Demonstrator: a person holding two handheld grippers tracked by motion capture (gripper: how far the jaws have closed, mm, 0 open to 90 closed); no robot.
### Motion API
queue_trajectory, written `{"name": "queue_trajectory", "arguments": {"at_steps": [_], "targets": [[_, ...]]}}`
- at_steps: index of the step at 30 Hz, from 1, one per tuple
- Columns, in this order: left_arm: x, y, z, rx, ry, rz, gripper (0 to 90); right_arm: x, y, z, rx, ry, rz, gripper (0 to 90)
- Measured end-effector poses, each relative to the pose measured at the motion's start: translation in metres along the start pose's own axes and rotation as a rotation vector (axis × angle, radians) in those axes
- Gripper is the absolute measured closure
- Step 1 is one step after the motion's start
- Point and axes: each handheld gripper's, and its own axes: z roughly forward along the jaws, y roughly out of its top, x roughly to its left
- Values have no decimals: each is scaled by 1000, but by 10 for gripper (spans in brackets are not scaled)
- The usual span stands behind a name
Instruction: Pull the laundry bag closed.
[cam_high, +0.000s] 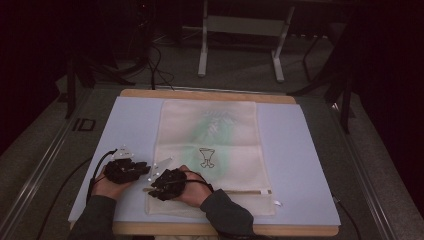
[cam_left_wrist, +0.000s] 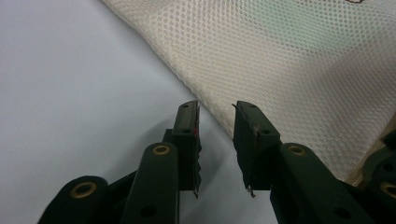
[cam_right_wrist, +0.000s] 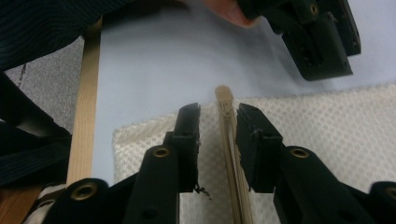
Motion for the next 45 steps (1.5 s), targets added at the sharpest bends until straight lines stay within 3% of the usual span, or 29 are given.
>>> {"name": "queue_trajectory", "arguments": {"at_steps": [4, 15, 31, 33, 34, 45], "targets": [[0, 0, 0, -3, -3, -4, 708, 0, 4, 6, -18, -13, 4, 740], [2, 0, -1, -7, -7, -11, 706, 0, 14, 19, -4, -26, -15, 776], [3, 0, -1, -16, -10, -28, 706, -2, 23, 40, 63, -45, -24, 752], [3, 0, -2, -15, -10, -29, 706, -2, 23, 41, 62, -47, -23, 755], [3, 0, -1, -14, -9, -28, 706, -2, 24, 42, 62, -46, -20, 801], [3, 0, -2, -13, -7, -26, 706, -3, 25, 36, 30, -39, -15, 807]]}}
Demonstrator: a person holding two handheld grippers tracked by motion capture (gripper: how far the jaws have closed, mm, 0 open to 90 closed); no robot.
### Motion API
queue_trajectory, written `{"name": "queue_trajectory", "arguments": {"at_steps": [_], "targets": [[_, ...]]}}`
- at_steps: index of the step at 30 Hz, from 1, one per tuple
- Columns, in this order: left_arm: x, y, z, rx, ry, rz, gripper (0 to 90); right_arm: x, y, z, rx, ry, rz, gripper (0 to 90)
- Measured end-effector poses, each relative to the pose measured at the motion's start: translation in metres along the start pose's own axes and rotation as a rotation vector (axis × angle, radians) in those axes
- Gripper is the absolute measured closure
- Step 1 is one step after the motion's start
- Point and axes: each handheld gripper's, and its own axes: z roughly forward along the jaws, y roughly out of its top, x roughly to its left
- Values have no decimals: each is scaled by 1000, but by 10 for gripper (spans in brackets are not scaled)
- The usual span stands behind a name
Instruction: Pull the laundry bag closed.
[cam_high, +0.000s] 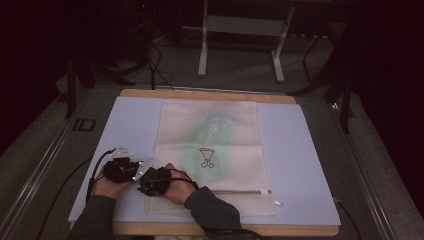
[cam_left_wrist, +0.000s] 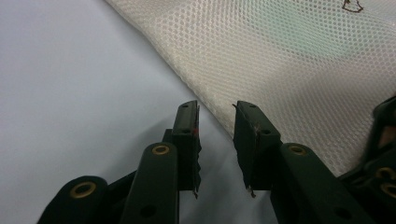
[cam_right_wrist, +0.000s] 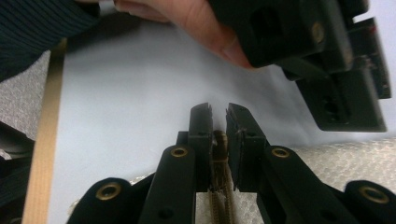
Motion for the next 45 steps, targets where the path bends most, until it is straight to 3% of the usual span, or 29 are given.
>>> {"name": "queue_trajectory", "arguments": {"at_steps": [8, 16, 25, 29, 36, 43, 45], "targets": [[0, 0, -1, -7, -2, -7, 707, 2, -2, -14, -34, 1, -7, 808], [-1, 0, 0, -1, -13, -1, 717, 1, -19, -28, -50, -4, 14, 807], [-3, 0, -1, -1, -34, 5, 752, -4, -33, -27, -51, 26, 60, 795], [-4, 1, -1, 0, -45, 15, 793, -8, -37, -27, -39, 73, 82, 747], [-6, 1, -1, 6, -54, 22, 798, -12, -39, -30, -31, 97, 107, 693], [-7, 1, -1, 13, -65, 32, 812, -16, -34, -25, -41, 100, 153, 700], [-8, 1, -1, 17, -71, 35, 819, -15, -34, -21, -25, 90, 146, 771]]}}
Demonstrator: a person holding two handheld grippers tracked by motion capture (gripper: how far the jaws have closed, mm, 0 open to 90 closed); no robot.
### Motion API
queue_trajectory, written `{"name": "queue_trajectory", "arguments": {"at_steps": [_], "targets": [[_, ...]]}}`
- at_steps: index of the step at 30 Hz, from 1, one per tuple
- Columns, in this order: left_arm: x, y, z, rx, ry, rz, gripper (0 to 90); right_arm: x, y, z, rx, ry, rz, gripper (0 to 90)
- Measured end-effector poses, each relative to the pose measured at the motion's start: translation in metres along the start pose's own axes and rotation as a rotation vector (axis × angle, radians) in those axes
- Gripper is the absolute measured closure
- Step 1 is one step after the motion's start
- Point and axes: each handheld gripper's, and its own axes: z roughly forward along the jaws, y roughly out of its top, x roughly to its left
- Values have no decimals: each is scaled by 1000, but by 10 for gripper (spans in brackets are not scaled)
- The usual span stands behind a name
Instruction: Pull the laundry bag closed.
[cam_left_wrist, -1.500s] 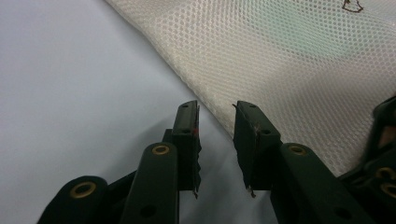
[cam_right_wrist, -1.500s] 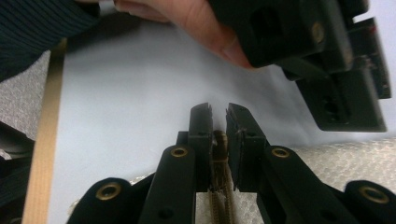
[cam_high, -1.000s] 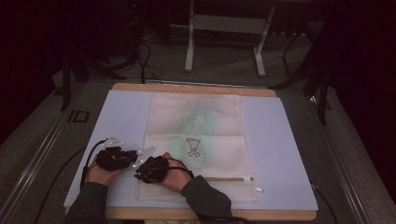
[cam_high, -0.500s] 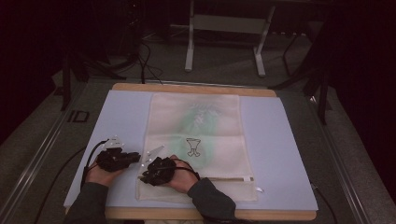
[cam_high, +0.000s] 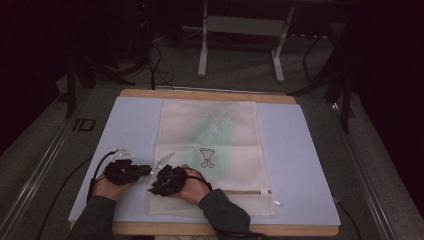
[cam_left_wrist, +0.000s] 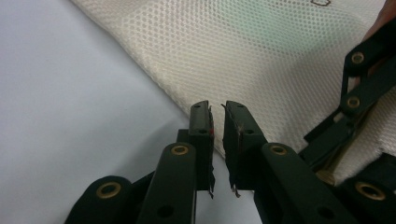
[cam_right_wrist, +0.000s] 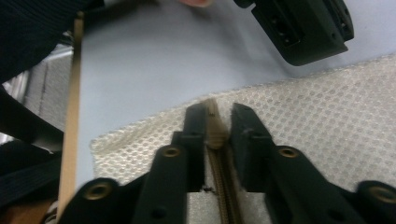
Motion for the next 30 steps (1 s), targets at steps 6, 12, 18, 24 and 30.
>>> {"name": "queue_trajectory", "arguments": {"at_steps": [6, 12, 18, 24, 30], "targets": [[-6, 0, 0, 9, -44, 6, 861, 3, 0, 1, 10, -22, -23, 808], [-14, -2, 5, 57, -71, 22, 886, 7, -3, 1, 0, -51, -50, 809], [-15, -5, 8, 101, -90, 7, 896, 11, -5, 0, -11, -76, -80, 808], [-16, -5, 8, 131, -87, 15, 897, 6, -4, -2, -13, 1, -22, 763], [-18, -5, 8, 145, -93, 6, 898, 5, 2, 1, 27, 16, 23, 791]]}}
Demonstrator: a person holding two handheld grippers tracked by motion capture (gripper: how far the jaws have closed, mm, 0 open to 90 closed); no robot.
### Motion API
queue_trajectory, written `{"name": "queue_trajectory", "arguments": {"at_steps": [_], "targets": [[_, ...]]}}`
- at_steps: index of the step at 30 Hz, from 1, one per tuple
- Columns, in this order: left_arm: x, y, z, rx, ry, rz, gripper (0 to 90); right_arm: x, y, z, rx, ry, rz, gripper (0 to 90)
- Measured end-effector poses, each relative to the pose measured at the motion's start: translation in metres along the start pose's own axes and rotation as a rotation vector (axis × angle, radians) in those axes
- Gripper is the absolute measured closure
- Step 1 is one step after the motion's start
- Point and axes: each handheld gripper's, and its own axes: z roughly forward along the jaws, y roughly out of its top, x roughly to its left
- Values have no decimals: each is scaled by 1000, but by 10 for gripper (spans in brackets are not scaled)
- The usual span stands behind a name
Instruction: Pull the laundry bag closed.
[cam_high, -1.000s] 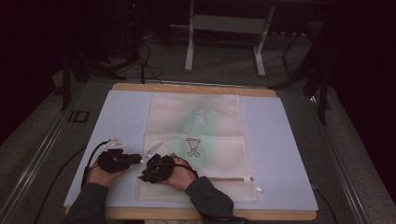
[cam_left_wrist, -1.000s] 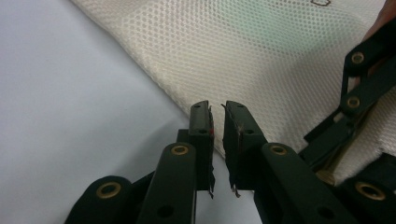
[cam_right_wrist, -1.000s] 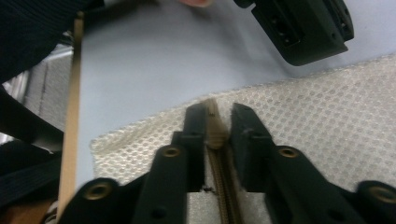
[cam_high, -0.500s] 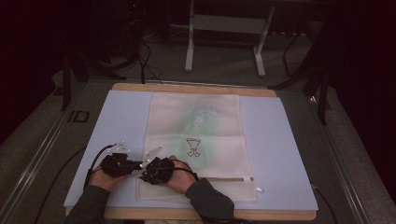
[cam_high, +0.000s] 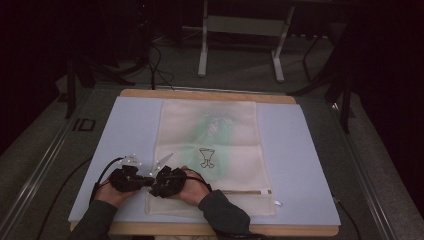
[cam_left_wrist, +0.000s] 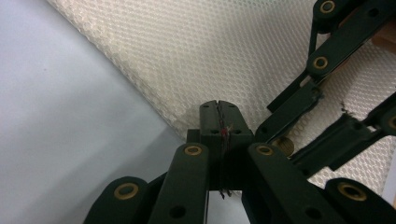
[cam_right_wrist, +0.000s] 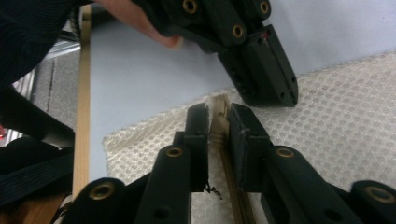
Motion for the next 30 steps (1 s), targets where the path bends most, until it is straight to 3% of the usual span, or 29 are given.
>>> {"name": "queue_trajectory", "arguments": {"at_steps": [10, 11, 17, 30], "targets": [[-4, 1, -1, 28, 22, -6, 900, 10, 1, 1, 15, -80, -82, 817], [-4, 1, -1, 31, 24, -2, 900, 11, 0, 1, 17, -94, -110, 817], [-4, 1, -1, 34, 22, 7, 900, 17, 0, 0, 44, -138, -175, 819], [-3, 1, -1, 33, 16, 13, 900, 21, -5, -6, 57, -175, -211, 819]]}}
